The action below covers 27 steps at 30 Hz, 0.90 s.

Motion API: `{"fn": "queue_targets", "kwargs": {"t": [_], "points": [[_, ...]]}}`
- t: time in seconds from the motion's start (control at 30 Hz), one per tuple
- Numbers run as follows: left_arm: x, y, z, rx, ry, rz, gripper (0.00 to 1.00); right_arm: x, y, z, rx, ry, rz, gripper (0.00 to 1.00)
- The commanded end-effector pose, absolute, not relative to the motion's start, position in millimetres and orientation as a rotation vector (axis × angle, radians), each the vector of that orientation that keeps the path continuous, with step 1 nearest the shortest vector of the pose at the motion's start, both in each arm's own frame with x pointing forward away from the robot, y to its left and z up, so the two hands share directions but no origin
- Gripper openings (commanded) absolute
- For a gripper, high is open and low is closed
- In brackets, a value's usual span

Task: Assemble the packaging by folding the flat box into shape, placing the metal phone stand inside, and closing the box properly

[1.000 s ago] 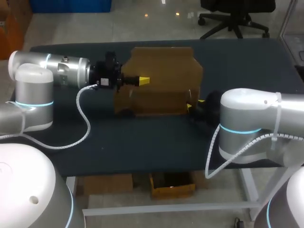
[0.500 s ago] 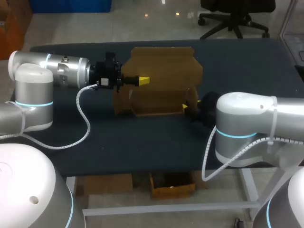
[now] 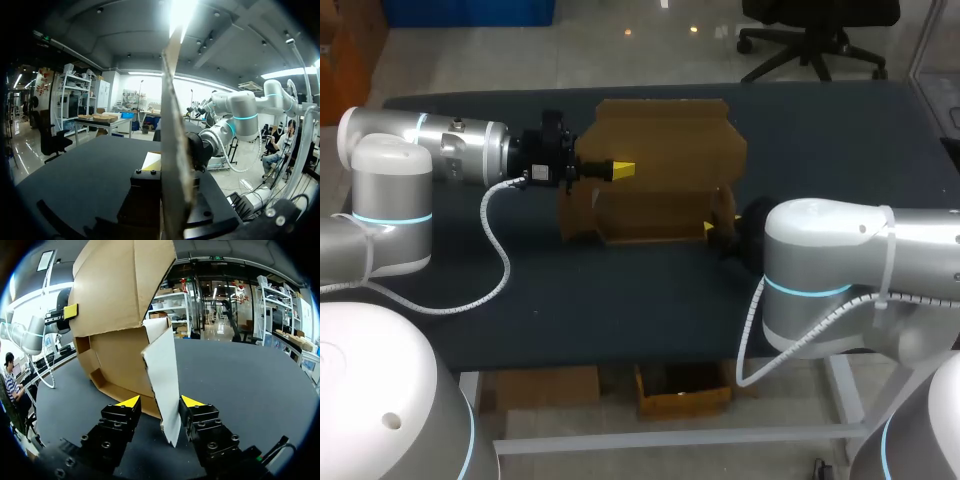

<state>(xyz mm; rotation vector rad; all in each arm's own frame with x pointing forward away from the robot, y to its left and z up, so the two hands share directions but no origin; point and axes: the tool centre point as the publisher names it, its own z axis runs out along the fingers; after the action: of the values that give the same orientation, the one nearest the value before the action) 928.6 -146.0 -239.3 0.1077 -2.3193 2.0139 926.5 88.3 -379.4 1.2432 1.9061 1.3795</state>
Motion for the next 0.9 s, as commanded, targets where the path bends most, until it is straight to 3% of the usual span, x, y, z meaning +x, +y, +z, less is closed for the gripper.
{"fn": "queue_targets", "kwargs": {"t": [0.03, 0.9], "points": [[928.8, -147.1, -243.8, 0.106, -2.318, 2.014, 0.0, 921.1, 97.0, -382.6, 1.258, 1.88, 1.367, 0.47], [928.8, -147.1, -243.8, 0.106, -2.318, 2.014, 0.0, 899.0, 102.0, -383.5, 1.382, 1.787, 1.33, 0.47]]}}
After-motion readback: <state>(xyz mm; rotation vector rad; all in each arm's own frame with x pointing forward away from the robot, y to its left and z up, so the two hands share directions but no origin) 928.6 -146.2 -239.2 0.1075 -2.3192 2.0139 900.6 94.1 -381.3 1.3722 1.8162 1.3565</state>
